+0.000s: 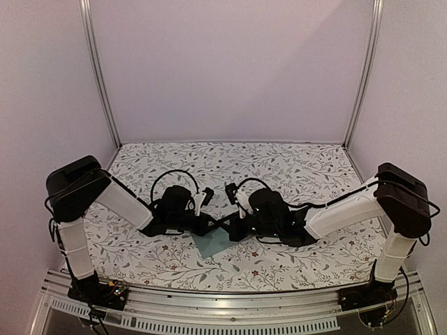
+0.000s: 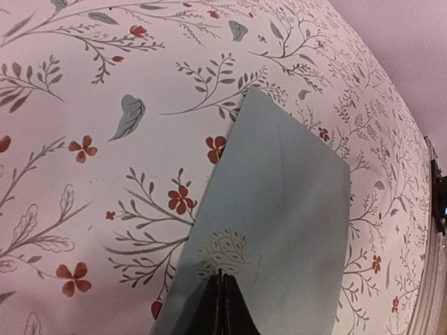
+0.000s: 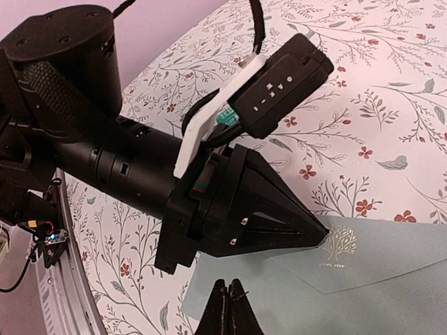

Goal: Place the letter into the envelope and seal it

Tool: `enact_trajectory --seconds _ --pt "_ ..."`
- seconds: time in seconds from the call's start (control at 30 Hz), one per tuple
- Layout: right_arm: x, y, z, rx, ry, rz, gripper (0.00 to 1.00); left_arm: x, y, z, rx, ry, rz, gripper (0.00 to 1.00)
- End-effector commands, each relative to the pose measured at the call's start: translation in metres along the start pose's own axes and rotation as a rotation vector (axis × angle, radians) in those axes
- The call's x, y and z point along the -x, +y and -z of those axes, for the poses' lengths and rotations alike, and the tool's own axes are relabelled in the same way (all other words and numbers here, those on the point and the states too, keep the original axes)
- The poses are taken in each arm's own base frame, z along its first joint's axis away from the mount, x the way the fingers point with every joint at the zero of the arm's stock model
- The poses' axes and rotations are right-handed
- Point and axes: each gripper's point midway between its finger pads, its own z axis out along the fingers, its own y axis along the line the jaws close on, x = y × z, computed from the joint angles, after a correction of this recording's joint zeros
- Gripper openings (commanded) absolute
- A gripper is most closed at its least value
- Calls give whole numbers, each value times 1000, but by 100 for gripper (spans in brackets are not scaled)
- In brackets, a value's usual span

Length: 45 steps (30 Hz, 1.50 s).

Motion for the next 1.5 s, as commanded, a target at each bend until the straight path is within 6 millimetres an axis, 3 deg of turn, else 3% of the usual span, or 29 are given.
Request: enact_trajectory --seconds 0.0,0.27,0.67,1.03,1.47 --pt "7 -16 -9 -84 0 -22 1 -10 1 8 26 6 -26 0" --pt "-3 -35 -33 -128 44 -46 1 -11 -6 18 -8 -30 -53 0" --pt "-7 -45 -52 -146 75 -53 1 -9 -14 28 -25 -43 -61 0" --pt "-14 -71 -57 -222 97 -62 0 -12 -13 26 -24 -32 -68 0" --pt "-37 -88 -62 -248 148 -71 0 -8 -14 20 -28 -31 -69 0"
